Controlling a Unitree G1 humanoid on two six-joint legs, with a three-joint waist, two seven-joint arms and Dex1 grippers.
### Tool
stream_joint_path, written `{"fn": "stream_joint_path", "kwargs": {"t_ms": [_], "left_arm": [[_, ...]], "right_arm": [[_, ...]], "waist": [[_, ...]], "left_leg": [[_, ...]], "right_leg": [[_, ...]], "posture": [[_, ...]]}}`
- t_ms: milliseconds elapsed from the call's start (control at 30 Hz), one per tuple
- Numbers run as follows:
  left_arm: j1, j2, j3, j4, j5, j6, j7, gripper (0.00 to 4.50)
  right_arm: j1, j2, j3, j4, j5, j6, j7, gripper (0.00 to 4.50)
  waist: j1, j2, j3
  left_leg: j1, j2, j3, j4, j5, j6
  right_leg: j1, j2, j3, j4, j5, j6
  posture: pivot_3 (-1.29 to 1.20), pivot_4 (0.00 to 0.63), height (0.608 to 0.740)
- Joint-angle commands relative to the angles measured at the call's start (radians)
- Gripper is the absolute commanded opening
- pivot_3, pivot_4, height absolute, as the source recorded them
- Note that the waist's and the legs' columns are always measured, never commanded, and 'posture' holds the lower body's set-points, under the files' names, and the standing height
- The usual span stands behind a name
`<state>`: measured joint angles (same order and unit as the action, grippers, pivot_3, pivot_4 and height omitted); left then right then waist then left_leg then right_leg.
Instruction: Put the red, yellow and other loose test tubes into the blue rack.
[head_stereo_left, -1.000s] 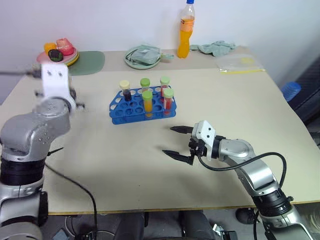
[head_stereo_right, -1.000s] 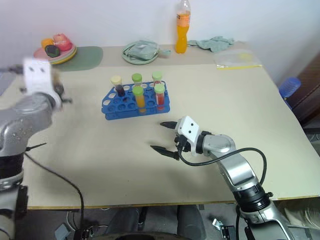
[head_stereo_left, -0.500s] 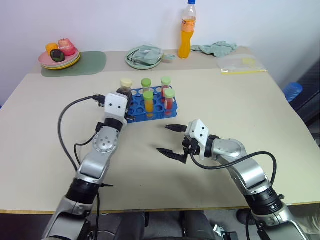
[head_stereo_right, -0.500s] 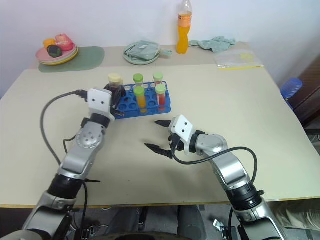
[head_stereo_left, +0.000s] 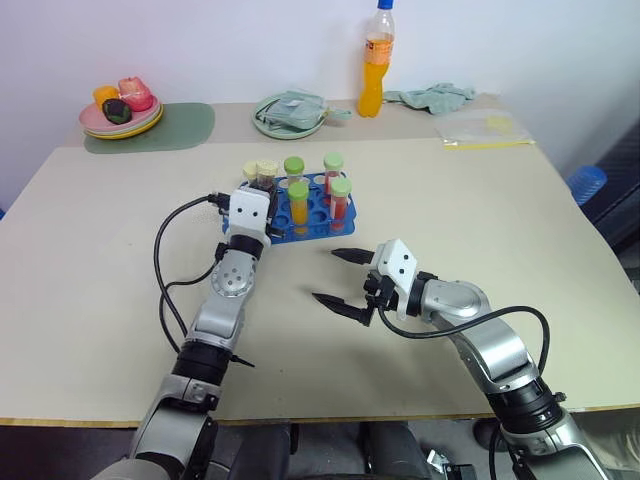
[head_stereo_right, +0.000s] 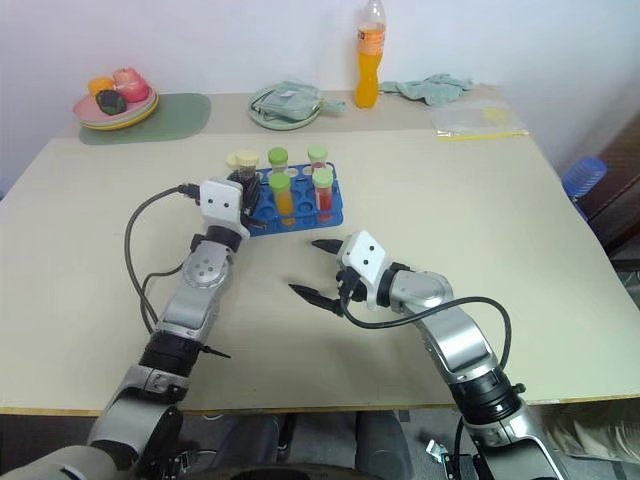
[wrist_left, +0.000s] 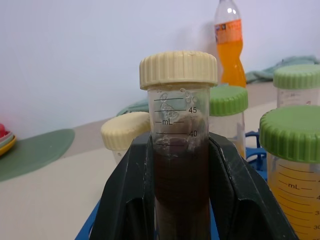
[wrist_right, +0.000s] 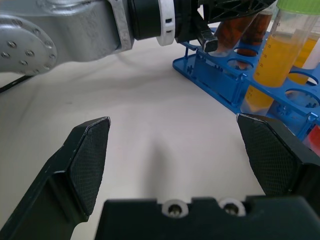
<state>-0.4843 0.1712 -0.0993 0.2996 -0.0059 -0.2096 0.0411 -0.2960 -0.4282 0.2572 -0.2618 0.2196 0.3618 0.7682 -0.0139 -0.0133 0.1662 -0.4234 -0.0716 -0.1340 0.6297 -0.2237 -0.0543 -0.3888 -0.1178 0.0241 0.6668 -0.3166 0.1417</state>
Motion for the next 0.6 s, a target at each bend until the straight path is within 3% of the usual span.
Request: {"fn": "stream_joint_path", "kwargs": {"t_ms": [33, 200, 300, 433, 467, 600], "left_arm": [[-0.003, -0.017, 0.030, 0.026, 0.015, -0.090, -0.001, 1.08], [0.019, -0.024, 0.057, 0.065, 0.024, -0.158, -0.006, 1.08], [0.024, -0.033, 0.069, 0.079, 0.001, -0.182, -0.032, 2.31], [0.037, -0.040, 0.089, 0.048, -0.004, -0.200, -0.031, 4.27], [0.048, -0.040, 0.099, 0.019, -0.014, -0.193, -0.033, 4.44], [0.135, -0.012, 0.143, -0.183, -0.091, -0.113, -0.084, 4.44]], "right_arm": [[-0.001, 0.009, -0.012, -0.037, 0.008, -0.015, -0.005, 4.50], [-0.001, 0.008, -0.013, -0.035, 0.008, -0.017, -0.008, 4.50], [-0.004, 0.004, -0.016, -0.030, 0.008, -0.023, -0.004, 4.50], [-0.015, 0.006, -0.032, -0.025, 0.014, -0.028, -0.007, 4.50], [-0.020, 0.005, -0.040, -0.028, 0.021, -0.024, -0.008, 4.50], [-0.039, -0.013, -0.100, -0.077, 0.077, 0.022, 0.002, 4.50]], "waist": [[0.000, 0.000, 0.000], [-0.002, 0.000, 0.000], [-0.002, 0.000, 0.000], [-0.001, 0.000, 0.000], [-0.002, 0.000, 0.000], [-0.005, 0.000, 0.000]], "left_leg": [[0.000, 0.000, 0.000, 0.000, 0.000, 0.000], [0.000, 0.000, 0.000, 0.000, 0.000, 0.000], [0.000, 0.000, 0.000, 0.000, 0.000, 0.000], [0.000, 0.000, 0.000, 0.000, 0.000, 0.000], [0.000, 0.000, 0.000, 0.000, 0.000, 0.000], [0.000, 0.000, -0.002, 0.000, 0.000, 0.000]], "right_leg": [[0.000, 0.000, 0.000, 0.000, 0.000, 0.000], [0.000, 0.000, 0.000, 0.000, 0.000, 0.000], [0.000, 0.000, 0.000, 0.000, 0.000, 0.000], [0.000, 0.000, 0.000, 0.000, 0.000, 0.000], [0.000, 0.000, 0.000, 0.000, 0.000, 0.000], [-0.001, 0.000, 0.000, 0.000, 0.000, 0.000]], "posture": [[0.00, 0.150, 0.740], [0.00, 0.150, 0.740], [0.00, 0.150, 0.740], [0.00, 0.150, 0.740], [0.00, 0.150, 0.740], [0.00, 0.150, 0.740]]}}
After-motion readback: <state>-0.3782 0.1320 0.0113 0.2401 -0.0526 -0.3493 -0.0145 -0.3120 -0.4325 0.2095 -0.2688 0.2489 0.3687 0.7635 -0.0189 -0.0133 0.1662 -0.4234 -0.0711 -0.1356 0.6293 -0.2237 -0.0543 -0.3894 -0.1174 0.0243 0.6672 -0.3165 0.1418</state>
